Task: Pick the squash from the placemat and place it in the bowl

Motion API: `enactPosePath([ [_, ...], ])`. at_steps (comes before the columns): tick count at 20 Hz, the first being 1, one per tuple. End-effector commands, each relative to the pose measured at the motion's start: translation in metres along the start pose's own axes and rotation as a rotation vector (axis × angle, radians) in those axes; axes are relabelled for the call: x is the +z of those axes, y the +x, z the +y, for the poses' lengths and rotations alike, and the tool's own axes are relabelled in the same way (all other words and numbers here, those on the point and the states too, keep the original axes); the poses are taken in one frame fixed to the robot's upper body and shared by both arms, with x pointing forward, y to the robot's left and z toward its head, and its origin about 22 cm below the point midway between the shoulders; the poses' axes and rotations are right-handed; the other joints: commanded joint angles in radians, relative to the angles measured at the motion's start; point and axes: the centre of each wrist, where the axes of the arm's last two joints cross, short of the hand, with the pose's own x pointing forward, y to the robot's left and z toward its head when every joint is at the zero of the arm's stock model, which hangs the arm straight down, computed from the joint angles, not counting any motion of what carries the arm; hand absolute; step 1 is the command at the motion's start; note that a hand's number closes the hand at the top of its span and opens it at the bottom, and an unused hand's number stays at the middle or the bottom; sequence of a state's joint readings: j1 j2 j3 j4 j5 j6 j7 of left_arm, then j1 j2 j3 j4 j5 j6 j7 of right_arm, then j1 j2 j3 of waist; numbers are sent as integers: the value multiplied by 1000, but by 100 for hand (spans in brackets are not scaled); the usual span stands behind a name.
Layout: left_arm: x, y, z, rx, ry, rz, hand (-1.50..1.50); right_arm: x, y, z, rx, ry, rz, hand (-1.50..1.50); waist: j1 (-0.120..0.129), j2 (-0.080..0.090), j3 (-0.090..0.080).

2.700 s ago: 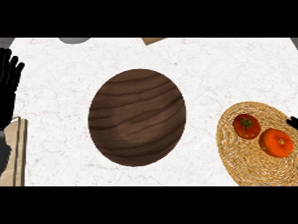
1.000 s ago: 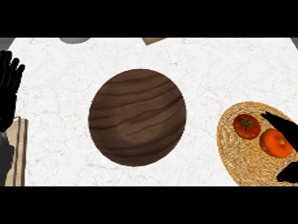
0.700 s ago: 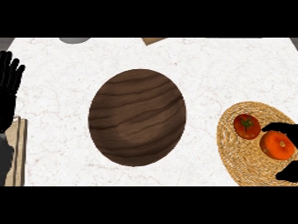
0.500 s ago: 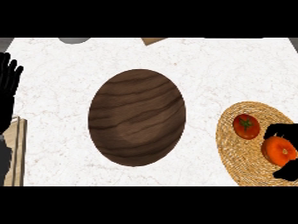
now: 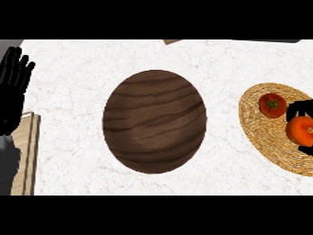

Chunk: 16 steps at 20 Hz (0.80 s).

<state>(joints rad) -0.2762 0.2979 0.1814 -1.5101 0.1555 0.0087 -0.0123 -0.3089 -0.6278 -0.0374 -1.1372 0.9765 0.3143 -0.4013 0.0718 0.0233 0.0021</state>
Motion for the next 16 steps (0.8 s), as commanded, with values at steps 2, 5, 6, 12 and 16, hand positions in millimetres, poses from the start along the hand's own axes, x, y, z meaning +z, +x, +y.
enactPosePath([
  [2, -17, 3, -9, 12, -7, -8, 0, -18, -22, -47, 94, 10, -123, 150, 23, 17, 4],
  [5, -11, 1, -22, 22, -29, -16, 0, -22, -37, -67, 93, -59, -134, 150, 31, 14, 4],
  [6, -11, -1, -28, 12, -33, -19, 0, -20, -43, -71, 112, -73, -145, 150, 20, 11, 4],
  [12, -4, -9, -13, 6, 3, -3, 0, -35, -45, -114, 59, -256, -210, 150, 1, -1, 1],
  [16, -11, -3, -3, 1, 10, 5, 0, -29, -45, -154, -63, -310, -407, 150, -18, -6, 0],
])
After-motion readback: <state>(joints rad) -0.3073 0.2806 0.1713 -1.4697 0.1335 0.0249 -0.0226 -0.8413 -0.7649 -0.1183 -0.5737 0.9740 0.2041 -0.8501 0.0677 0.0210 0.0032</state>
